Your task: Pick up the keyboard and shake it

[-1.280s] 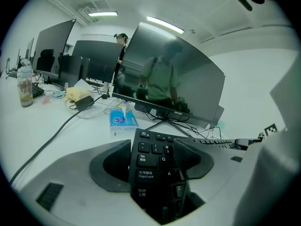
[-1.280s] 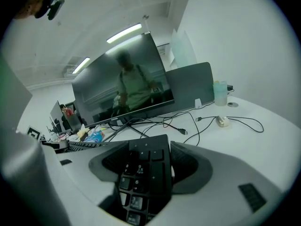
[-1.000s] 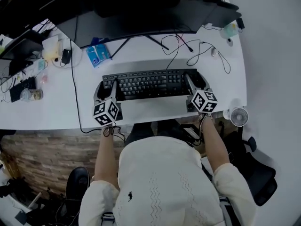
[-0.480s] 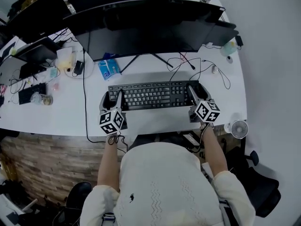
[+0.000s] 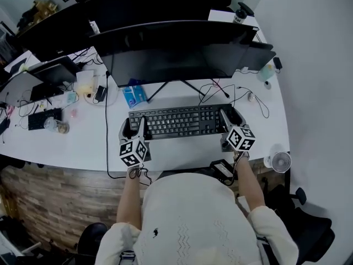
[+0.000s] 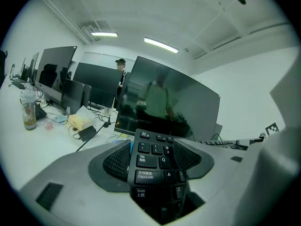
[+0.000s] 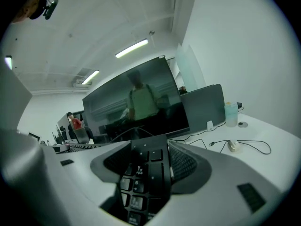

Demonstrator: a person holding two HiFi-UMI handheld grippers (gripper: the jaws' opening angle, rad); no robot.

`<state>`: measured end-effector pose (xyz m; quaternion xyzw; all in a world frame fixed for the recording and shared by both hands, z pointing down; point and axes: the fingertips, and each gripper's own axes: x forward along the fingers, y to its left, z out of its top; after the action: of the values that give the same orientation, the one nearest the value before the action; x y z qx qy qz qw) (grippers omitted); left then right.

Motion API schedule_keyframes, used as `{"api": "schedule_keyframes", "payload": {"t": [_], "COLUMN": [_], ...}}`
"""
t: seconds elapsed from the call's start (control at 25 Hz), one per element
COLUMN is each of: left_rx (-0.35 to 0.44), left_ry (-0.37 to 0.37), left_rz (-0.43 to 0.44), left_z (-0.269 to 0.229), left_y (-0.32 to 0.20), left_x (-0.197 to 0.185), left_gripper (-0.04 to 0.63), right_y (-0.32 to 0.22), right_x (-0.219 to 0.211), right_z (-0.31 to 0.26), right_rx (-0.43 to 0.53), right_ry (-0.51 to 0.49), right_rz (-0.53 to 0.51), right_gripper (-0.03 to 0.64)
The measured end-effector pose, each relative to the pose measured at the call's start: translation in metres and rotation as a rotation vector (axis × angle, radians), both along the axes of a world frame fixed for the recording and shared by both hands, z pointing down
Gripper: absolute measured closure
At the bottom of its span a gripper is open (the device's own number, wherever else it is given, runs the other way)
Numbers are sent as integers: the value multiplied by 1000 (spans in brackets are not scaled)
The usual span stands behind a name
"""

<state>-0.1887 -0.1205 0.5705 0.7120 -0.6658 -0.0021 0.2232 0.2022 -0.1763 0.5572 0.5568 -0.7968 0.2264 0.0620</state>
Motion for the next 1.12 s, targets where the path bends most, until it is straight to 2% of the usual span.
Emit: {"api": "schedule_keyframes", "payload": {"t": [0.64,1.12], "left_rx": [115,202], "left_ry": [-11,-18], "left_rz": [-7,-16], "left_z": [-52,-89], "left_y": [0,-2], "left_x": [-20,-16], "left_gripper": [324,324], "right_y": [-1,-4], "right_x": [-20,-17], "right_z": [-55,-94], "right_rx": [133,228], "right_ry": [6,-8], "right_rz": [-7,-16], "right_gripper": [376,376]}}
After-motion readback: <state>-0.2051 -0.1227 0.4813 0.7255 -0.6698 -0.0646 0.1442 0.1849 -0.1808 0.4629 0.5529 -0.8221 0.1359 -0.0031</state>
